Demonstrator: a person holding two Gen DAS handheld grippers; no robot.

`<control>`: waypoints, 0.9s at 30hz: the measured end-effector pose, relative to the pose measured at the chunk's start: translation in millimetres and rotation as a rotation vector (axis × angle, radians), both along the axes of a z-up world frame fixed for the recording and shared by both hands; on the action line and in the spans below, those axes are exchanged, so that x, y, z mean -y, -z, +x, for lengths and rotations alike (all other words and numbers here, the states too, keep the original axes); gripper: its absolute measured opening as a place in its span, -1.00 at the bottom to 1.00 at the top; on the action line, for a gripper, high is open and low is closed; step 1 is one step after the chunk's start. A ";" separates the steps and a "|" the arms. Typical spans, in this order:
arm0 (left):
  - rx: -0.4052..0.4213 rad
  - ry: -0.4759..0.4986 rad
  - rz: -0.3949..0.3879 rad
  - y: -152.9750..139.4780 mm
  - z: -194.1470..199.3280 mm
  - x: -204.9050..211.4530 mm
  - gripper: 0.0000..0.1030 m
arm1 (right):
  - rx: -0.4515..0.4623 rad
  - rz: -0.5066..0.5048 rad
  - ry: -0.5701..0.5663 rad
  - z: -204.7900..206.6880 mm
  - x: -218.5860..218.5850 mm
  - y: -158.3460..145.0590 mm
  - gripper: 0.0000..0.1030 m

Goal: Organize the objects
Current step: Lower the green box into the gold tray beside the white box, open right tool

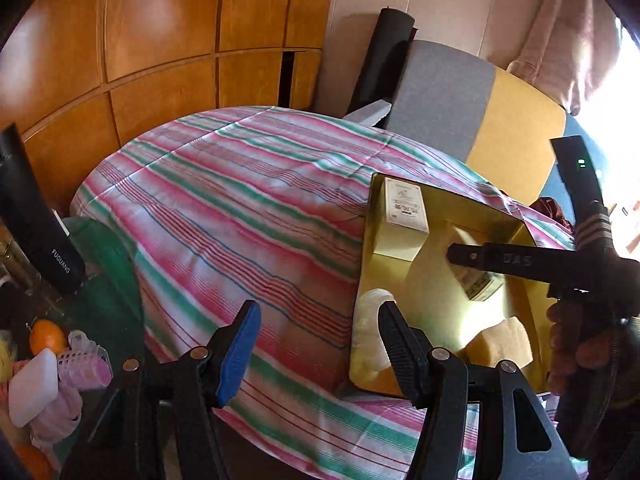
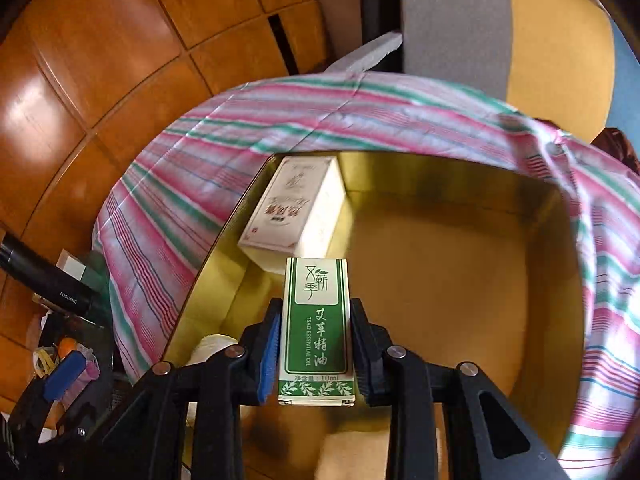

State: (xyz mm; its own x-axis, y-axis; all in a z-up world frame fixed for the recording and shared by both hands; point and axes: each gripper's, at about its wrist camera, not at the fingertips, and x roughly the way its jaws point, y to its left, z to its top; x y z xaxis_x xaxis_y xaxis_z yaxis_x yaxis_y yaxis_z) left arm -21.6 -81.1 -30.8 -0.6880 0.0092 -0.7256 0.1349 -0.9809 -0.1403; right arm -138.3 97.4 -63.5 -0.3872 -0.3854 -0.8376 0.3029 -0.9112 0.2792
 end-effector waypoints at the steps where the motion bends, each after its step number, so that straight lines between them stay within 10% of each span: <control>1: 0.001 -0.003 0.004 0.9 0.1 1.7 0.20 | 0.013 -0.015 -0.004 -0.7 2.7 2.9 -0.21; 27: -0.039 0.099 -0.065 -15.2 11.3 -42.4 0.21 | -0.233 0.088 0.092 82.1 -68.1 -48.6 0.16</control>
